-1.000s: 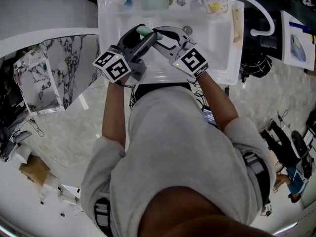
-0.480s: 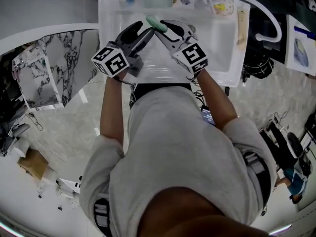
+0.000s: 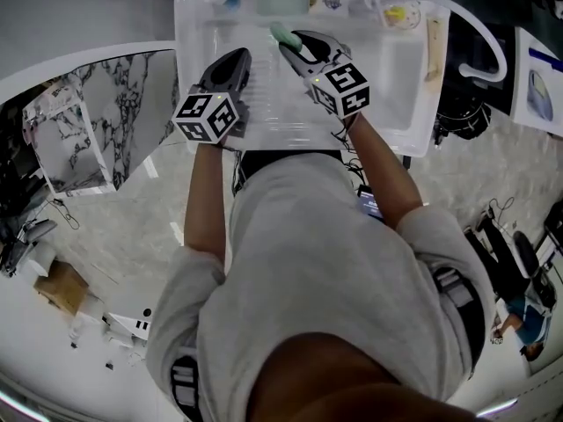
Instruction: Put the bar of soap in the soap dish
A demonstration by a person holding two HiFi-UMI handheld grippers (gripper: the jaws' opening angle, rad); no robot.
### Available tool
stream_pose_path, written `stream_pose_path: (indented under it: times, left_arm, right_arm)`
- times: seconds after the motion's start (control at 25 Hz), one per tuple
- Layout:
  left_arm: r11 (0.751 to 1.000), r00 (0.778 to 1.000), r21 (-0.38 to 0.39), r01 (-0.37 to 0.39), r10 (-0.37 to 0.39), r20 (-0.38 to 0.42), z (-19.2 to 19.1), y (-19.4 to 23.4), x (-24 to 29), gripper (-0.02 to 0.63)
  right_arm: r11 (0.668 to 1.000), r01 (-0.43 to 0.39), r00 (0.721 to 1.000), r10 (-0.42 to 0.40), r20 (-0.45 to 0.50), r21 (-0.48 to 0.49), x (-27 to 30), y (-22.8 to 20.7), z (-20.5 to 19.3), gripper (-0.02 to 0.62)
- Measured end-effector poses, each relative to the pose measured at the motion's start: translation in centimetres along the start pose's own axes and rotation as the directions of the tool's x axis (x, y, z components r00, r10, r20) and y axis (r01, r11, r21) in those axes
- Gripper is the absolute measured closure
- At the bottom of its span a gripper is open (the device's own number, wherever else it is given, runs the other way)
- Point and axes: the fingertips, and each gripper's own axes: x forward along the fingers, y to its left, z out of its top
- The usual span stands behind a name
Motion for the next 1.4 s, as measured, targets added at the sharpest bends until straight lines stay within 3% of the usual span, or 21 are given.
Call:
stream_pose_path:
  times: [0.24,0.36,0.64,1.4]
  left_arm:
    - [0.991,0.993,0.071,-0.11,0.113,-0.033,-0.8,1.8,0.0,0.588]
    - [0.988,0.989,0.067,-0.141,0.144,-0.041,-1.0,2.2,0.1,0.588]
    - [0.986,0.986,0.053,-0.156,0.159,-0.052,-1.4,2.3,0.9,0.588]
    - [0.988,0.984,-0.064,-0.139,0.131,-0.119,-4.2,2.7,4.8,0.588]
  right_arm:
    - [0.994,0.004,1.0,-0.003,-0.012,0.114,1.2,-1.2,0.3,0.465]
    - [0.986,0.012,1.0,-0.01,-0.016,0.165,1.8,-2.0,0.8,0.465]
    - [0.965,0.012,1.0,-0.008,-0.014,0.262,3.5,-3.5,1.9,0.465]
    - [0.932,-0.011,1.0,0.005,0.018,0.363,5.3,-5.3,3.1,0.468]
